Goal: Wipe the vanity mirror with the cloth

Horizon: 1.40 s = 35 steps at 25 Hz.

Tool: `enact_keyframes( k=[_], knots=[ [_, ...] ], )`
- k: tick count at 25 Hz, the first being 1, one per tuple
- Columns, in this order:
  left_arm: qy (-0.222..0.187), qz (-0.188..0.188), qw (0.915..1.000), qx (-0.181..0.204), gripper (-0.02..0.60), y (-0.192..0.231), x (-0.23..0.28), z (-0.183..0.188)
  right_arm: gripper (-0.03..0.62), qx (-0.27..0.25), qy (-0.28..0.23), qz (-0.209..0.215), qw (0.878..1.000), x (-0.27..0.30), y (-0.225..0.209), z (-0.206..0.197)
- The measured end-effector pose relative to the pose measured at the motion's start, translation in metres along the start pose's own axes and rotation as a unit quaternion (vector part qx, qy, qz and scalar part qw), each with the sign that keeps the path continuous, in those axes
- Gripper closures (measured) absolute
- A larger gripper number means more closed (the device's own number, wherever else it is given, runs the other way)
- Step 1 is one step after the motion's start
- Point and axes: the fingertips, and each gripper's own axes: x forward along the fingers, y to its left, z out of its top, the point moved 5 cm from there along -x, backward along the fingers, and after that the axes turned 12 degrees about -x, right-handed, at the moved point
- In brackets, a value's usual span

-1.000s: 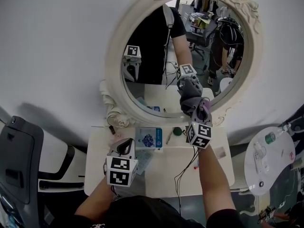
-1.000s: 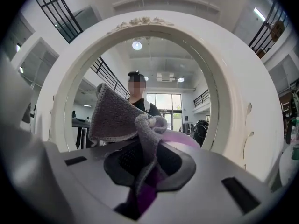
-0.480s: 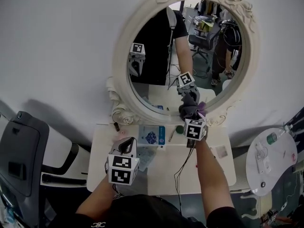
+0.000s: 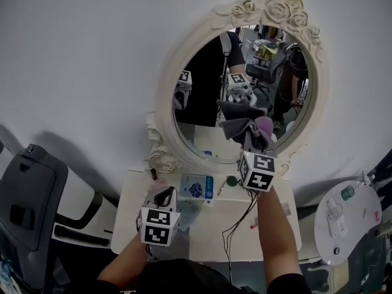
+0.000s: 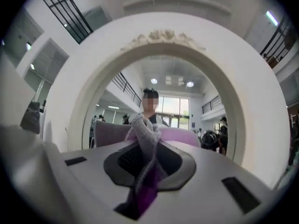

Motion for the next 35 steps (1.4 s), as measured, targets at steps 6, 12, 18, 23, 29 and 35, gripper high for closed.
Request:
enact_keyframes(
  k=[6, 12, 18, 23, 29, 35],
  knots=[
    [-0.014, 0.009, 0.9997, -0.019, 0.583, 0.012, -0.009, 0.001, 0.543, -0.053, -0.162, -0.026, 0.985, -0.010, -0.036, 0.163],
    [-0.024, 0.017, 0.9993, -0.021, 0.583, 0.022, -0.015, 0.004, 0.543, -0.071, -0.155, -0.050, 0.984, 0.029, -0.048, 0.220],
    [-0.016, 0.026, 0.9992, -0.027, 0.583, 0.035, -0.016, 0.000, 0.543, -0.089, -0.163, -0.061, 0.981, 0.054, -0.044, 0.250],
    [-0.009, 0.040, 0.9983, -0.040, 0.583, 0.052, -0.011, -0.004, 0.545, -0.076, -0.182, -0.057, 0.979, 0.057, -0.042, 0.257],
    [0.000, 0.029, 0.9989, -0.038, 0.583, 0.052, 0.004, -0.002, 0.545, -0.046, -0.197, -0.038, 0.979, 0.056, -0.032, 0.238],
    [0.016, 0.003, 0.9995, -0.028, 0.583, 0.036, 0.021, -0.005, 0.545, -0.038, -0.212, -0.037, 0.976, 0.052, -0.002, 0.177]
  ],
)
